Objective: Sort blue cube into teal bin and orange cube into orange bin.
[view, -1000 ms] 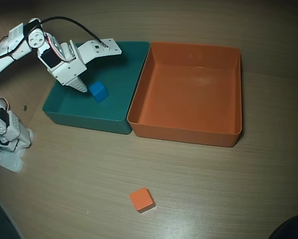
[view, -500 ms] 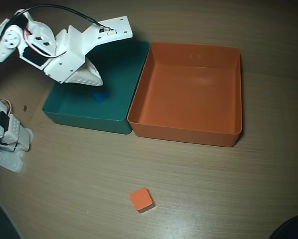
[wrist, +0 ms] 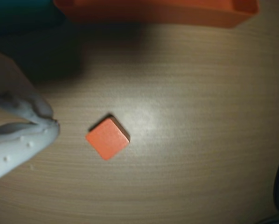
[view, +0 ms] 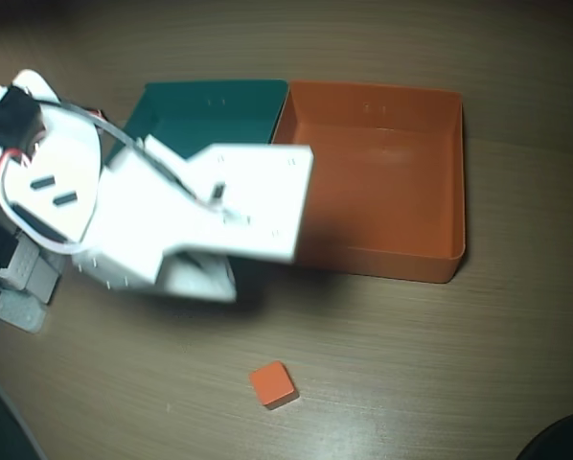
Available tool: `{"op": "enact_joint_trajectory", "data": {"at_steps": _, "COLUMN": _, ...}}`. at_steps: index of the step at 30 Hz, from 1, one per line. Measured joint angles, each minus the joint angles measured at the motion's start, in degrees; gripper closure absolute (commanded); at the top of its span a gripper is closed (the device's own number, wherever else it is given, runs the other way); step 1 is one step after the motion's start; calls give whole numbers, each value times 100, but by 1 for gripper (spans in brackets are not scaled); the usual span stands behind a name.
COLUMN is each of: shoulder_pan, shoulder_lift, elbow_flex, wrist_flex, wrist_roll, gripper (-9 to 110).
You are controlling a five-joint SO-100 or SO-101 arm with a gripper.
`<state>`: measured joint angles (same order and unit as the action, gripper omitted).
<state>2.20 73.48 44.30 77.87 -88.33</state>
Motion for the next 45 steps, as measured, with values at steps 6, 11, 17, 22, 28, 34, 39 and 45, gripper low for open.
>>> {"op": "enact_joint_trajectory", "data": {"at_steps": 6, "shoulder_pan": 554, "shoulder_lift": -1424, "elbow_flex": -1459, "wrist_flex": 0, "wrist_roll": 888, "gripper": 107}}
{"op": "enact_joint_trajectory", "data": {"at_steps": 11, "shoulder_pan": 738, "shoulder_lift": -2338, "elbow_flex": -2241, "wrist_flex": 9, "wrist_roll": 1521, "gripper": 107}}
{"op": "enact_joint_trajectory", "data": {"at_steps": 17, "shoulder_pan": 712, "shoulder_lift": -2892, "elbow_flex": -2382, "wrist_flex": 9, "wrist_roll": 1020, "gripper": 101}}
{"op": "enact_joint_trajectory", "data": {"at_steps": 22, "shoulder_pan": 686, "shoulder_lift": -3120, "elbow_flex": -2382, "wrist_flex": 9, "wrist_roll": 141, "gripper": 91}}
{"op": "enact_joint_trajectory", "data": {"at_steps": 28, "shoulder_pan": 703, "shoulder_lift": -3234, "elbow_flex": -2391, "wrist_flex": 0, "wrist_roll": -369, "gripper": 80}}
{"op": "enact_joint_trajectory", "data": {"at_steps": 34, "shoulder_pan": 545, "shoulder_lift": -3287, "elbow_flex": -2391, "wrist_flex": 18, "wrist_roll": -1283, "gripper": 73}}
{"op": "enact_joint_trajectory", "data": {"at_steps": 39, "shoulder_pan": 510, "shoulder_lift": -3322, "elbow_flex": -2391, "wrist_flex": 18, "wrist_roll": -2083, "gripper": 73}}
{"op": "enact_joint_trajectory", "data": {"at_steps": 45, "shoulder_pan": 519, "shoulder_lift": -3322, "elbow_flex": -2391, "wrist_flex": 18, "wrist_roll": -2584, "gripper": 73}}
